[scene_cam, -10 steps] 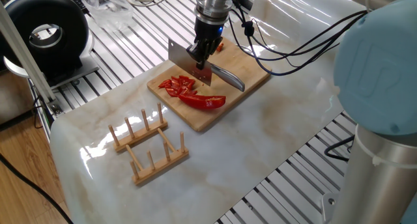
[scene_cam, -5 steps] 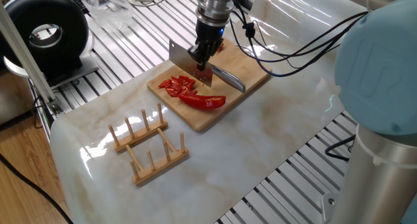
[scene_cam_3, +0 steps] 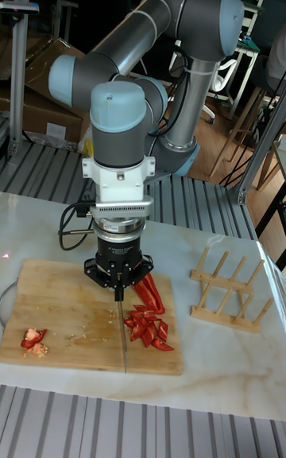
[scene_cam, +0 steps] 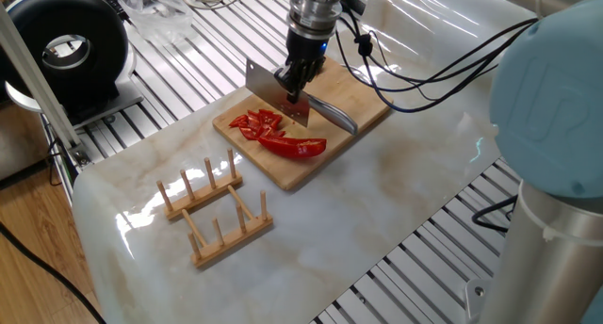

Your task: Chop the chili peppers

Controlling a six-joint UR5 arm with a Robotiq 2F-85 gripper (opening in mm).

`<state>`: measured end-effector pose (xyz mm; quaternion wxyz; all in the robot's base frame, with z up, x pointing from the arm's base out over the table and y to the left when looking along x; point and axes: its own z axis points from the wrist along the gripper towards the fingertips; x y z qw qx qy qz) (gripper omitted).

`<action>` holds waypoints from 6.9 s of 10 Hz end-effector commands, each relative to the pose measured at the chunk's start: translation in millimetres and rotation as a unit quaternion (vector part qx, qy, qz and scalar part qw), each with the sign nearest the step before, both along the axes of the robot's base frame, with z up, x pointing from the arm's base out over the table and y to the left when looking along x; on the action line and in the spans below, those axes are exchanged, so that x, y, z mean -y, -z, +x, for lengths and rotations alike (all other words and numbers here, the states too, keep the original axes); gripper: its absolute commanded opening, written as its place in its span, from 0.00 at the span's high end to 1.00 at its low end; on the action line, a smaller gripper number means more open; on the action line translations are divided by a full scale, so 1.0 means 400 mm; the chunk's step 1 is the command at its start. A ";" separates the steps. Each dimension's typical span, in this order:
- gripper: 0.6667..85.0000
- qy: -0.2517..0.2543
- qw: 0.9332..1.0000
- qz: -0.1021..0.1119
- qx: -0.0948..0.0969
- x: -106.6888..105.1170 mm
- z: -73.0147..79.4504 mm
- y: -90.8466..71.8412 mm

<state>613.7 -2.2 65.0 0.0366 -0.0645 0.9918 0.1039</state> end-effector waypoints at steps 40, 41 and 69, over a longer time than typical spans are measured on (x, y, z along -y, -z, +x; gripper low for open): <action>0.99 -0.025 0.999 -0.004 0.020 0.093 0.023 0.006; 0.99 -0.026 0.999 -0.006 0.020 0.096 0.023 0.007; 0.99 -0.041 0.998 -0.041 0.030 0.148 0.033 0.005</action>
